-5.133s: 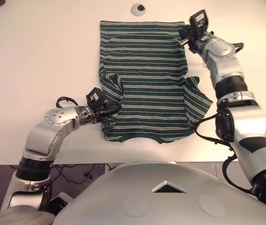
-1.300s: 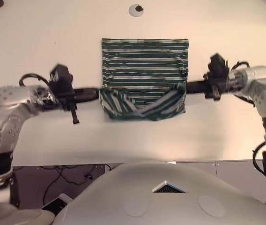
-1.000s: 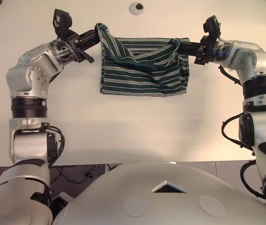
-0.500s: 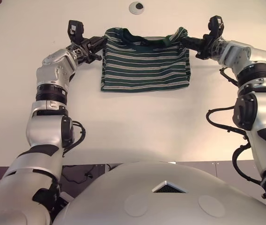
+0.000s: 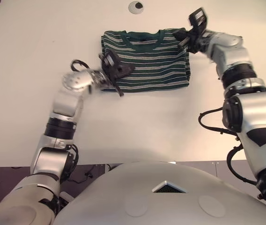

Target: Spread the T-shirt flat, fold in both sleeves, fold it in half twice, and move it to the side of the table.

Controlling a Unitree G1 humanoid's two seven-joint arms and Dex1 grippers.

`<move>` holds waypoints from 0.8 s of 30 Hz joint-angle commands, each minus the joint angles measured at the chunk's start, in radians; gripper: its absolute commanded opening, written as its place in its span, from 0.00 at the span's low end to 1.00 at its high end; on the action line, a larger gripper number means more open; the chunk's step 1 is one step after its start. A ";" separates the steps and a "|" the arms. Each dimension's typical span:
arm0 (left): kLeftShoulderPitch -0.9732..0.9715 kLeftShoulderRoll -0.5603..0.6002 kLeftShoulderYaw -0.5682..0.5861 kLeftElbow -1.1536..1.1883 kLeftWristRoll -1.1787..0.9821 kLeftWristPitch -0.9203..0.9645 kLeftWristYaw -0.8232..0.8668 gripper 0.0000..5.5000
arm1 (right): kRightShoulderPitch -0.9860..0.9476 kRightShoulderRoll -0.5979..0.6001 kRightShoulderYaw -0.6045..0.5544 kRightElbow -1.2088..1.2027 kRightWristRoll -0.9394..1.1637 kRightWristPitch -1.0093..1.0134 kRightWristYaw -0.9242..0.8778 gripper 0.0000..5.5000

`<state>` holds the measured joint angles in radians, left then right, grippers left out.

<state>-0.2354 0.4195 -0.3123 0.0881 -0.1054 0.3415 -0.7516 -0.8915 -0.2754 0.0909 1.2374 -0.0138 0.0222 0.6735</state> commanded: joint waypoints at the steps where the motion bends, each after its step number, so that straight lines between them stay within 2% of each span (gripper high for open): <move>1: -0.010 0.054 -0.104 0.070 0.165 -0.024 0.025 0.00 | -0.011 -0.025 0.160 0.047 -0.206 -0.073 -0.071 0.00; 3: 0.005 0.128 -0.140 0.092 0.231 -0.045 -0.014 0.00 | 0.027 -0.094 0.336 0.039 -0.384 -0.188 0.037 0.00; 5: -0.010 0.206 -0.147 0.139 0.279 -0.094 -0.045 0.00 | 0.059 -0.166 0.416 0.008 -0.452 -0.301 0.196 0.00; 6: -0.028 0.231 -0.144 0.167 0.293 -0.118 -0.054 0.00 | 0.073 -0.186 0.426 -0.017 -0.446 -0.343 0.275 0.00; 7: -0.072 0.250 -0.145 0.222 0.314 -0.149 -0.064 0.00 | 0.117 -0.205 0.421 -0.105 -0.381 -0.368 0.426 0.00; 9: -0.224 0.235 -0.158 0.395 0.369 -0.212 -0.034 0.00 | 0.257 -0.224 0.429 -0.435 -0.197 -0.291 0.688 0.00; 11: -0.379 0.162 -0.158 0.586 0.410 -0.253 0.079 0.00 | 0.357 -0.192 0.462 -0.680 -0.107 -0.182 0.741 0.00; 13: -0.465 0.081 -0.146 0.701 0.412 -0.292 0.160 0.00 | 0.408 -0.137 0.485 -0.814 -0.083 -0.081 0.705 0.00; 15: -0.485 0.032 -0.131 0.746 0.408 -0.360 0.195 0.00 | 0.421 -0.099 0.457 -0.874 -0.080 -0.007 0.602 0.00; 17: -0.415 0.056 -0.080 0.653 0.379 -0.418 0.214 0.00 | 0.401 -0.078 0.377 -0.889 -0.061 0.051 0.494 0.00; 20: -0.179 0.141 0.057 0.286 0.280 -0.437 0.209 0.00 | 0.375 -0.052 0.205 -0.965 0.074 0.217 0.394 0.00; 22: 0.051 0.238 0.144 0.002 0.236 -0.418 0.162 0.00 | 0.414 -0.122 0.148 -1.058 0.122 0.208 0.418 0.05; 24: 0.252 0.353 0.212 -0.163 0.251 -0.431 0.115 0.06 | 0.507 -0.226 0.140 -1.158 0.135 0.138 0.494 0.12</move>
<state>-0.2613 0.6034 -0.2104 0.2065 0.1547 -0.0899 -0.5622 -0.4754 -0.3753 0.2766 0.2323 0.0738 0.2026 1.0933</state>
